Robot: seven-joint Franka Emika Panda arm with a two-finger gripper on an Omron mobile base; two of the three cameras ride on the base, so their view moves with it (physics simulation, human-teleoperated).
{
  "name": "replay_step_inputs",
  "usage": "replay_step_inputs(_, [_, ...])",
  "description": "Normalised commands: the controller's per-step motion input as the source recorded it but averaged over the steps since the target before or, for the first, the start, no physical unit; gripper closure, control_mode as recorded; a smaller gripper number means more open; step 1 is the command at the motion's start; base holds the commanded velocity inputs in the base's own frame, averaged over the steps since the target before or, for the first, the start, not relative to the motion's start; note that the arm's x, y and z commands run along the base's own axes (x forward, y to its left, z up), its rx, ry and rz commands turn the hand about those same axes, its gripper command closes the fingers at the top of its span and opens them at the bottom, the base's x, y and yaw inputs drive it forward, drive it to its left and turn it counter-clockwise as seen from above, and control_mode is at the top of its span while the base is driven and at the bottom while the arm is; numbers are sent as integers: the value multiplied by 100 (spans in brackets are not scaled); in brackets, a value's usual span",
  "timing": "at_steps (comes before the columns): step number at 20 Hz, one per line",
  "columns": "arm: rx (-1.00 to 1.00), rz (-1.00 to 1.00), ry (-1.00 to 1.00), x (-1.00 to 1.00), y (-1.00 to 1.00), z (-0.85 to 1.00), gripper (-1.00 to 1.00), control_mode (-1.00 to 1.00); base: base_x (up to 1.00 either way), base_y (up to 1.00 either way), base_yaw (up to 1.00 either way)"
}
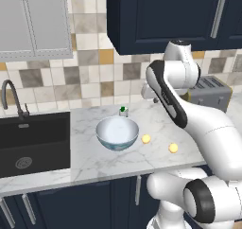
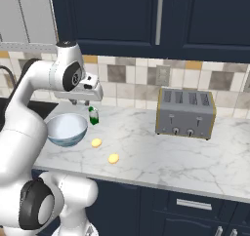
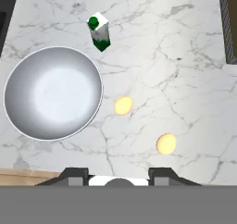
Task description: Gather the eggs and milk located in the vicinity of the sink area and place them right next to the bowl.
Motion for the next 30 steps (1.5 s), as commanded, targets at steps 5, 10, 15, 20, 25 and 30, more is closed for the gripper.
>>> replay_step_inputs(5, [0, -1, 1, 0, 0, -4, -100, -100, 0, 0, 0])
replay_step_inputs(10, [0, -14, 3, 0, 3, -7, -100, -100, 0, 0, 0])
replay_step_inputs(15, [0, -20, 2, 0, 12, -14, -100, -100, 0, 0, 0])
replay_step_inputs(20, [0, -26, 0, 4, 13, -27, -100, -100, 0, 0, 0])
replay_step_inputs(25, [0, -18, 4, 12, 3, -21, -100, -100, 0, 0, 0])
replay_step_inputs(30, [0, -9, 0, 65, 10, -21, -100, -100, 0, 0, 0])
